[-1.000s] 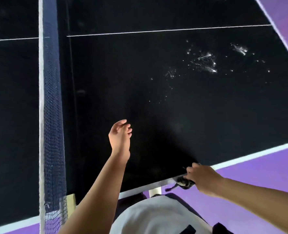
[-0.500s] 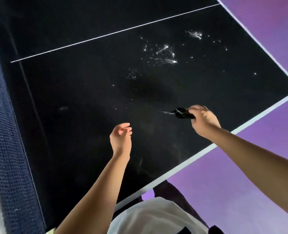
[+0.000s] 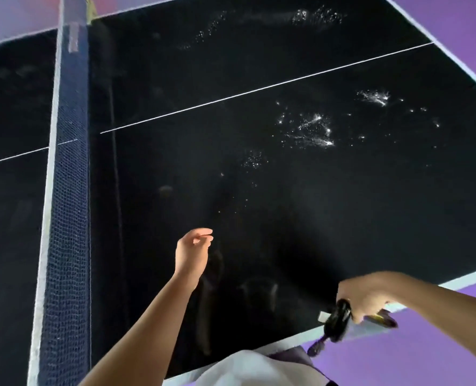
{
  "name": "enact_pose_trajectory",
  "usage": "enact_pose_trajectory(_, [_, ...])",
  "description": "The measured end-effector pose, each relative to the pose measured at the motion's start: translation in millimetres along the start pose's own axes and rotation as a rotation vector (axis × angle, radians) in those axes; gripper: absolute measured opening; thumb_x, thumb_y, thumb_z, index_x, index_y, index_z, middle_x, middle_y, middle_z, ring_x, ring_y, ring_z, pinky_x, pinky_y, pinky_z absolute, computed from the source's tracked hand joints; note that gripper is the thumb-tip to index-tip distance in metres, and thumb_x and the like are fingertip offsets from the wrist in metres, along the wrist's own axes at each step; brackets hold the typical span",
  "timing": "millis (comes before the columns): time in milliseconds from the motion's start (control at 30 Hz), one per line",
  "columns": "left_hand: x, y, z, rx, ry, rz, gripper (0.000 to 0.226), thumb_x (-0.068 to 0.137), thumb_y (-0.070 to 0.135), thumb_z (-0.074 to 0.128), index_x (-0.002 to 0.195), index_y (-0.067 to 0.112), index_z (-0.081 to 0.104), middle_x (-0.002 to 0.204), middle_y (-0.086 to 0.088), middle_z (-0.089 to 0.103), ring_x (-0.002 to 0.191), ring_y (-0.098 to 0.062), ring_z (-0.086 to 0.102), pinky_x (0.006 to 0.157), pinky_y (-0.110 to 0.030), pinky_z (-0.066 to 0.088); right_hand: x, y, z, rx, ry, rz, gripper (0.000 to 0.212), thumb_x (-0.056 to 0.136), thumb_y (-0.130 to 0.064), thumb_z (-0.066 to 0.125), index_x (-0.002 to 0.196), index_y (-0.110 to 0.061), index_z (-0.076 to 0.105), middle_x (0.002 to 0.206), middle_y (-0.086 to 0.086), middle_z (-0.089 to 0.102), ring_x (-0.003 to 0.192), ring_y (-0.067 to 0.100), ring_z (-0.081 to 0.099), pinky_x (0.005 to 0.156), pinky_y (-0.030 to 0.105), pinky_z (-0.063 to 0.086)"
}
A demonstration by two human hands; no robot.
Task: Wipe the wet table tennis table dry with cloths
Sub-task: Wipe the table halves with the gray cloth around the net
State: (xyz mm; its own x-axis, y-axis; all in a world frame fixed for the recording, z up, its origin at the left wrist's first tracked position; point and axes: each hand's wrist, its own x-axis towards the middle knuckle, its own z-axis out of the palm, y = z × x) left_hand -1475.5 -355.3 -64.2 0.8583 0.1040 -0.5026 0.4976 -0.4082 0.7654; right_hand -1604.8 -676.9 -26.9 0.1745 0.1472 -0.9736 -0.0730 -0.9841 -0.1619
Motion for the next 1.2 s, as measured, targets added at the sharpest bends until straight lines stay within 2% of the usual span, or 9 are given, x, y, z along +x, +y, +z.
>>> enact_pose_trajectory(67, [19, 5, -12, 0.116, 0.047, 0.050, 0.026, 0.098, 0.012, 0.054, 0.113, 0.026, 0.071, 0.115, 0.005, 0.070, 0.108, -0.013, 0.065, 0.079, -0.022, 0.049, 1, 8, -40, 0.187, 0.210, -0.033, 0.019, 0.079, -0.008, 0.061, 0.068, -0.020, 0.052, 0.058, -0.007, 0.041, 0.057, 0.012, 0.039, 0.050, 0.027, 0.028])
enact_pose_trajectory(133, [42, 3, -21, 0.277, 0.131, 0.018, 0.036, 0.100, 0.023, 0.051, 0.135, 0.024, 0.057, 0.141, -0.001, 0.058, 0.125, -0.021, 0.055, 0.095, -0.032, 0.045, 3, 9, -88, 0.433, 0.519, -0.064, 0.019, 0.081, -0.004, 0.058, 0.068, -0.018, 0.054, 0.057, -0.004, 0.044, 0.056, 0.015, 0.040, 0.048, 0.027, 0.025])
enact_pose_trajectory(200, [59, -4, -25, 0.510, 0.142, -0.159, 0.060, 0.102, 0.044, 0.044, 0.157, 0.031, 0.025, 0.166, -0.002, 0.022, 0.151, -0.030, 0.020, 0.119, -0.048, 0.022, 11, 6, -139, 0.670, 0.839, -0.040, 0.014, 0.086, -0.003, 0.055, 0.078, -0.015, 0.058, 0.064, 0.001, 0.055, 0.060, 0.019, 0.051, 0.048, 0.027, 0.031])
enact_pose_trajectory(333, [76, -17, -13, 0.551, 0.175, -0.376, 0.072, 0.101, 0.059, 0.025, 0.158, 0.036, -0.013, 0.166, 0.000, -0.023, 0.153, -0.028, -0.021, 0.122, -0.052, -0.010, 37, -7, -224, 0.797, 1.164, 0.109, 0.014, 0.089, -0.011, 0.051, 0.100, -0.014, 0.059, 0.091, 0.009, 0.062, 0.082, 0.033, 0.060, 0.063, 0.031, 0.044])
enact_pose_trajectory(633, [98, -42, 31, 0.562, 0.435, -0.406, 0.074, 0.095, 0.070, 0.009, 0.152, 0.040, -0.028, 0.164, -0.001, -0.028, 0.152, -0.027, -0.025, 0.123, -0.053, -0.008, 95, -57, -400, 0.622, 1.290, 0.087, 0.015, 0.082, -0.016, 0.055, 0.092, -0.024, 0.064, 0.099, 0.011, 0.067, 0.093, 0.037, 0.063, 0.075, 0.039, 0.054])
enact_pose_trajectory(867, [112, -53, 42, 0.570, 0.616, -0.315, 0.078, 0.088, 0.068, 0.023, 0.160, 0.041, 0.007, 0.169, -0.005, 0.005, 0.155, -0.030, 0.002, 0.122, -0.057, 0.005, 174, -74, -543, 0.452, 1.348, 0.156, 0.033, 0.092, -0.017, 0.059, 0.125, -0.021, 0.064, 0.132, 0.011, 0.059, 0.123, 0.035, 0.053, 0.095, 0.041, 0.048])
enact_pose_trajectory(933, [115, -54, 42, 0.558, 0.637, -0.306, 0.079, 0.087, 0.065, 0.029, 0.160, 0.038, 0.014, 0.168, -0.007, 0.011, 0.155, -0.032, 0.007, 0.121, -0.058, 0.007, 195, -80, -559, 0.472, 1.339, 0.145, 0.033, 0.088, -0.018, 0.059, 0.119, -0.026, 0.067, 0.125, 0.007, 0.063, 0.118, 0.034, 0.056, 0.092, 0.039, 0.050])
enact_pose_trajectory(1067, [111, -56, 43, 0.618, 0.587, -0.371, 0.078, 0.088, 0.069, 0.020, 0.158, 0.045, -0.007, 0.169, 0.000, -0.005, 0.155, -0.024, -0.011, 0.123, -0.052, -0.002, 204, -90, -553, 0.562, 1.313, -0.016, 0.032, 0.086, -0.020, 0.062, 0.116, -0.028, 0.070, 0.117, -0.002, 0.064, 0.108, 0.026, 0.059, 0.092, 0.034, 0.050])
enact_pose_trajectory(1200, [107, -53, 39, 0.650, 0.541, -0.420, 0.077, 0.089, 0.071, 0.011, 0.156, 0.044, -0.016, 0.168, 0.001, -0.016, 0.153, -0.022, -0.020, 0.123, -0.052, -0.006, 197, -101, -491, 0.719, 1.133, -0.263, 0.017, 0.077, -0.020, 0.071, 0.087, -0.034, 0.072, 0.105, -0.010, 0.065, 0.099, 0.021, 0.065, 0.077, 0.025, 0.047])
